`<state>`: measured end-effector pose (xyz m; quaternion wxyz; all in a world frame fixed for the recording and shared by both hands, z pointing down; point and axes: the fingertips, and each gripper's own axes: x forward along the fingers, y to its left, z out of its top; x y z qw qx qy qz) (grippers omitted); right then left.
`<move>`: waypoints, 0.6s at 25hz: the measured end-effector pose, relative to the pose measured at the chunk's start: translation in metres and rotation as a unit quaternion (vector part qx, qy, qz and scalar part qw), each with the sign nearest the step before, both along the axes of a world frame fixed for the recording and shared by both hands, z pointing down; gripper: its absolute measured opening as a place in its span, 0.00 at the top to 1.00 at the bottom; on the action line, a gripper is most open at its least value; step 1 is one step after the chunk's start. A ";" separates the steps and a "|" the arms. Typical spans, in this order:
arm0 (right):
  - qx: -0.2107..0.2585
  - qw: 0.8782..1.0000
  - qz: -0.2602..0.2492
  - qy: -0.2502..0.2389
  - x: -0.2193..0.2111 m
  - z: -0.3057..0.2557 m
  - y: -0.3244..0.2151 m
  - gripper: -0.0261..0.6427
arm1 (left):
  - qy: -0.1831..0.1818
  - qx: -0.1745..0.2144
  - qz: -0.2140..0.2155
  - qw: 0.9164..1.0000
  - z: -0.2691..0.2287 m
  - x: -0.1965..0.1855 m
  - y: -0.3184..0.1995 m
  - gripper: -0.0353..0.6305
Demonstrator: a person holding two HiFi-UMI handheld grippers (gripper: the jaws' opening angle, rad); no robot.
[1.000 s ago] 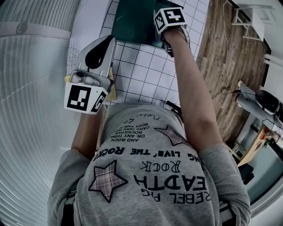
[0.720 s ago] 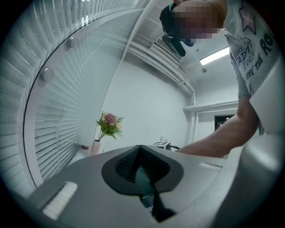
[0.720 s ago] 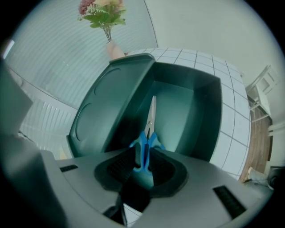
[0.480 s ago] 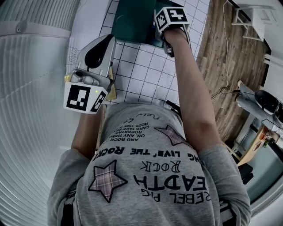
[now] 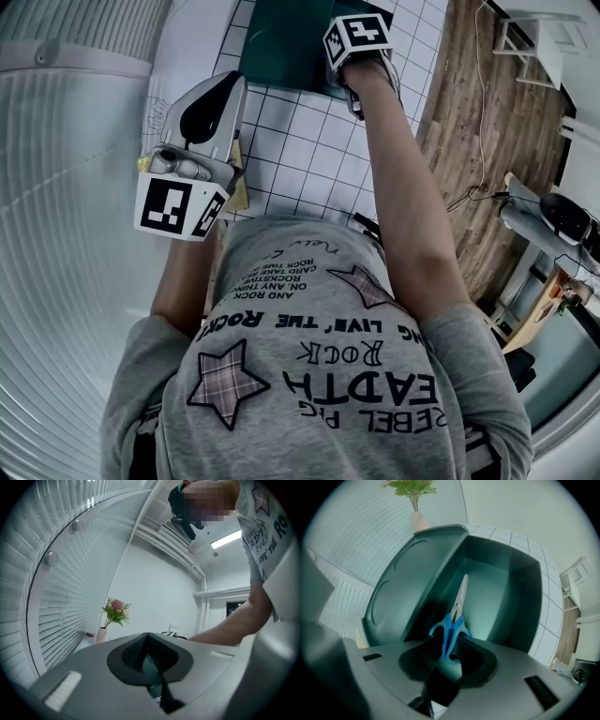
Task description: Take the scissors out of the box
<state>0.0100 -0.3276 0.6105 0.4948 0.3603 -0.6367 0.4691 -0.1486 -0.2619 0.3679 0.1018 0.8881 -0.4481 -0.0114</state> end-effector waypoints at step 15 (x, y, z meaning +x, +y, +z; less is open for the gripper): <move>0.008 0.998 -0.056 0.021 -0.001 0.004 -0.001 0.82 | 0.004 -0.003 -0.005 1.000 0.001 -0.004 0.005 0.94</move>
